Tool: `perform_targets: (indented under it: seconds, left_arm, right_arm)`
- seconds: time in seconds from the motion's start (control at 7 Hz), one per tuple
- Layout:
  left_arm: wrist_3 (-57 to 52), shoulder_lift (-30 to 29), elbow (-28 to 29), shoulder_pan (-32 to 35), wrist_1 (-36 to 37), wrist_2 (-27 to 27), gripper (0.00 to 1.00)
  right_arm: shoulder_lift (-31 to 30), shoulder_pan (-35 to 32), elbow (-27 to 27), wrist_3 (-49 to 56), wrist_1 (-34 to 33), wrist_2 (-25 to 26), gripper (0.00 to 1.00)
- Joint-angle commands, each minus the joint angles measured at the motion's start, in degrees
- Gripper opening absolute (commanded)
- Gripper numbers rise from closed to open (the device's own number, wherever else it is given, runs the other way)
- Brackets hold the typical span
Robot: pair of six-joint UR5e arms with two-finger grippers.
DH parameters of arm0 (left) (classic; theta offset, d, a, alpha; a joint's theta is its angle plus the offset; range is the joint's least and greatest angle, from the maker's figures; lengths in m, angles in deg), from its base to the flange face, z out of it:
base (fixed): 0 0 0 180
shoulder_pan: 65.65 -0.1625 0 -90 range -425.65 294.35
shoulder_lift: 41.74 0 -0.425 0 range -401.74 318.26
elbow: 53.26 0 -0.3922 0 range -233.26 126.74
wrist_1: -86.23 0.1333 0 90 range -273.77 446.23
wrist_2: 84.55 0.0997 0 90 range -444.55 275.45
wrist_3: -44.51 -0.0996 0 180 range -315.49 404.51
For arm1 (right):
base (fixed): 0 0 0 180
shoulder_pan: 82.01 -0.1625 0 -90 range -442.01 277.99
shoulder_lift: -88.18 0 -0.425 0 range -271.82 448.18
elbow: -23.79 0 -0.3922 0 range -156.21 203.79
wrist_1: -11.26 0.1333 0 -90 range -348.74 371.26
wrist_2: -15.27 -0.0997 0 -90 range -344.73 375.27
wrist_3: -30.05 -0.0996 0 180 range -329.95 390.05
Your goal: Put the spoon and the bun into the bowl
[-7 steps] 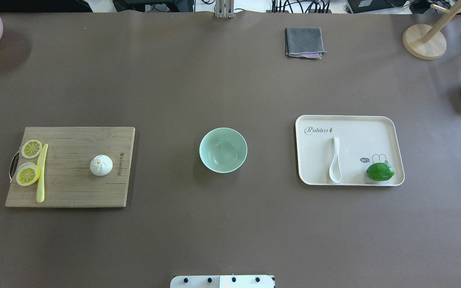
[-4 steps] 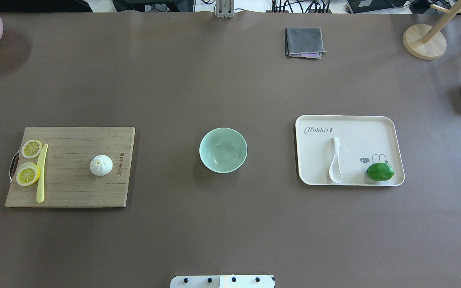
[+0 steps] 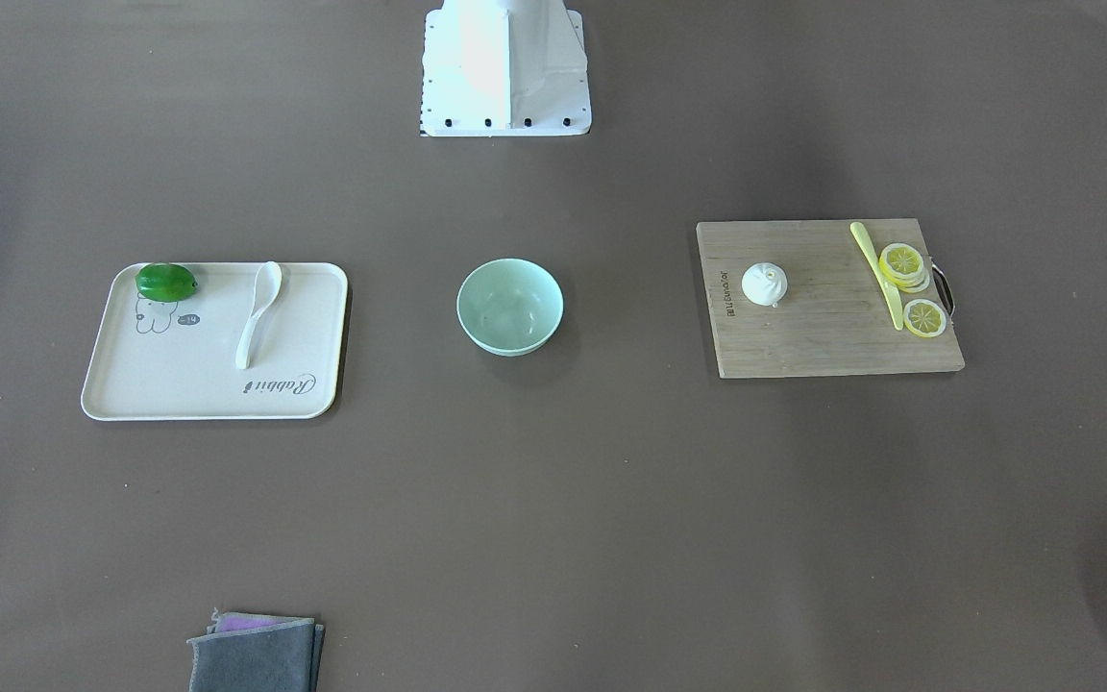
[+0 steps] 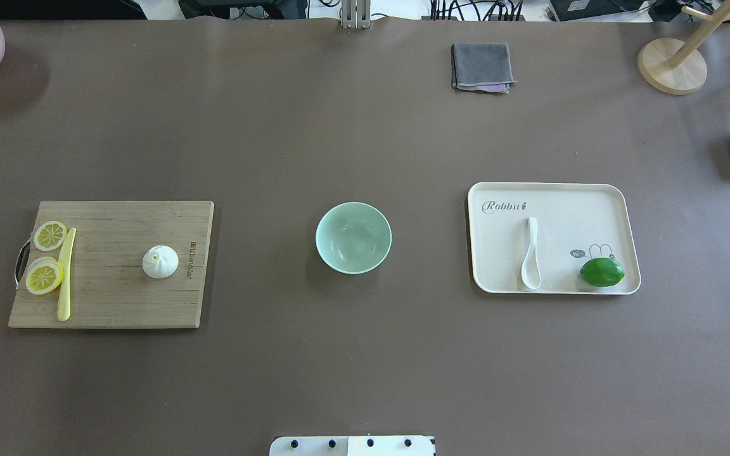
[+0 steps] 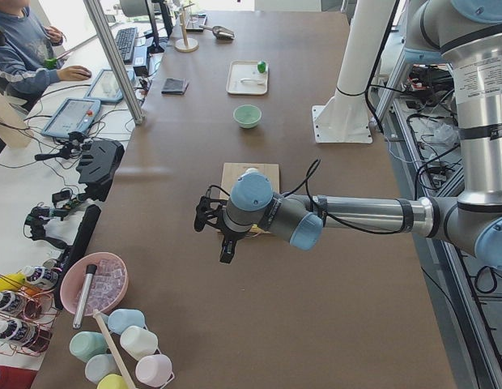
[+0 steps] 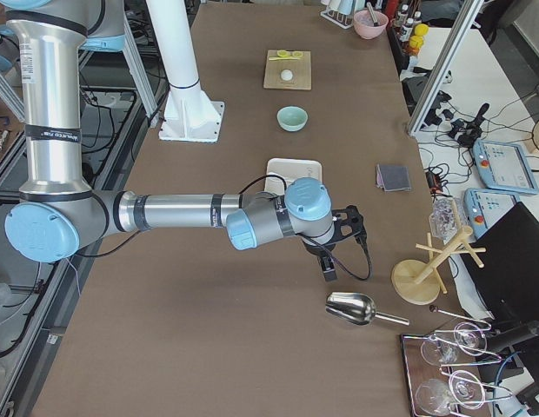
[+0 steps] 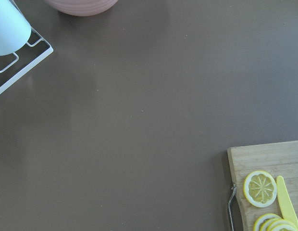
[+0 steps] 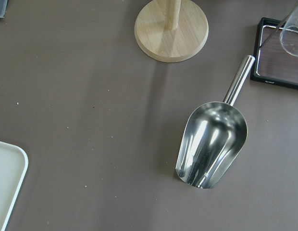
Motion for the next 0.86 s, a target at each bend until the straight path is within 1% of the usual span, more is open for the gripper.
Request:
perform_targets:
  seconds: [0.0, 0.14, 0.29, 0.43, 0.57, 0.71]
  left_arm:
    - [3.88, -0.54, -1.36, -0.68, -3.62, -1.03, 0.97]
    - [3.89, -0.46, -1.27, -0.68, -3.65, -1.12, 0.97]
    - [3.11, -0.98, -1.18, -0.95, -3.82, -1.21, 0.97]
    - [3.79, -1.33, -1.09, -4.52, -3.65, -1.12, 0.98]
    - [6.67, -4.73, -0.74, -8.21, -3.04, -1.12, 0.98]
    - [16.45, -6.33, 0.05, -13.38, -3.64, -0.6, 0.98]
  right_arm:
    - [0.34, 2.25, 0.4, -3.44, 0.63, 0.07, 1.0]
    - [0.43, 3.13, 0.66, -4.94, 0.64, 0.16, 1.0]
    - [0.95, 7.23, 3.01, -11.22, 0.72, 0.33, 1.0]
    - [2.87, 12.92, 6.17, -23.81, 0.72, 3.12, 1.0]
    - [2.98, 20.38, 10.46, -33.85, 0.72, 9.24, 1.0]
    - [4.55, 26.89, 11.99, -40.22, 0.64, 12.52, 1.0]
